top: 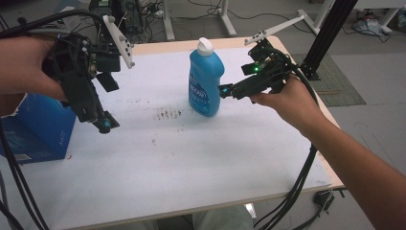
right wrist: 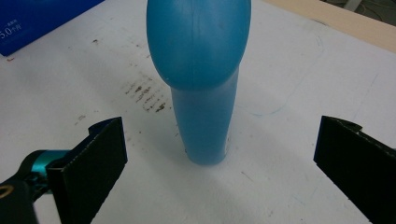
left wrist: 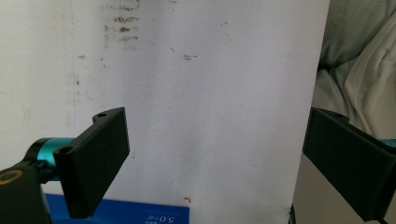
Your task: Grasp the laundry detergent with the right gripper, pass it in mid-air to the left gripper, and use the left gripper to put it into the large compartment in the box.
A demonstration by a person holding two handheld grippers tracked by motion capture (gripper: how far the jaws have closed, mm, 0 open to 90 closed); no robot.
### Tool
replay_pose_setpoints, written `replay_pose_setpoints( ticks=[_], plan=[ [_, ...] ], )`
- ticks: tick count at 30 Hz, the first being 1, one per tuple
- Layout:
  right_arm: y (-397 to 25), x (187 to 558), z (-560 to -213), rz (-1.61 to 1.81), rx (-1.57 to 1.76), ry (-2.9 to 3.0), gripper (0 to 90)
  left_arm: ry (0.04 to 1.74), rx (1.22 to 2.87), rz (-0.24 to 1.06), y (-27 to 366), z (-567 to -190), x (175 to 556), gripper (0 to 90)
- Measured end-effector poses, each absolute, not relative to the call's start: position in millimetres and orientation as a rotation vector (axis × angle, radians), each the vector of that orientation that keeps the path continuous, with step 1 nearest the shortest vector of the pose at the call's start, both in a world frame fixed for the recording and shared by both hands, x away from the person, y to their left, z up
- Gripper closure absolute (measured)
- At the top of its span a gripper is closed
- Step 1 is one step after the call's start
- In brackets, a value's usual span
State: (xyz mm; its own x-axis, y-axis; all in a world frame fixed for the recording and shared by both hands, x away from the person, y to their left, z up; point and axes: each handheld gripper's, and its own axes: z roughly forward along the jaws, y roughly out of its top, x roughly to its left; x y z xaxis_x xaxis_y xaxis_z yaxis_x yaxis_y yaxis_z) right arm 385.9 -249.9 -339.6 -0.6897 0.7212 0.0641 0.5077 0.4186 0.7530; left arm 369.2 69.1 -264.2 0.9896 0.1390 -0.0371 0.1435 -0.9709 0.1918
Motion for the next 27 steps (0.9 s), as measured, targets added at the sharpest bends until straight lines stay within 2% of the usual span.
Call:
replay_pose_setpoints(
  ticks=[27],
  plan=[
    [-227,406,-372,1.215,1.083,2.361,1.9,0.231,2.937,-0.034,72,-268,374,7.3]
  ],
)
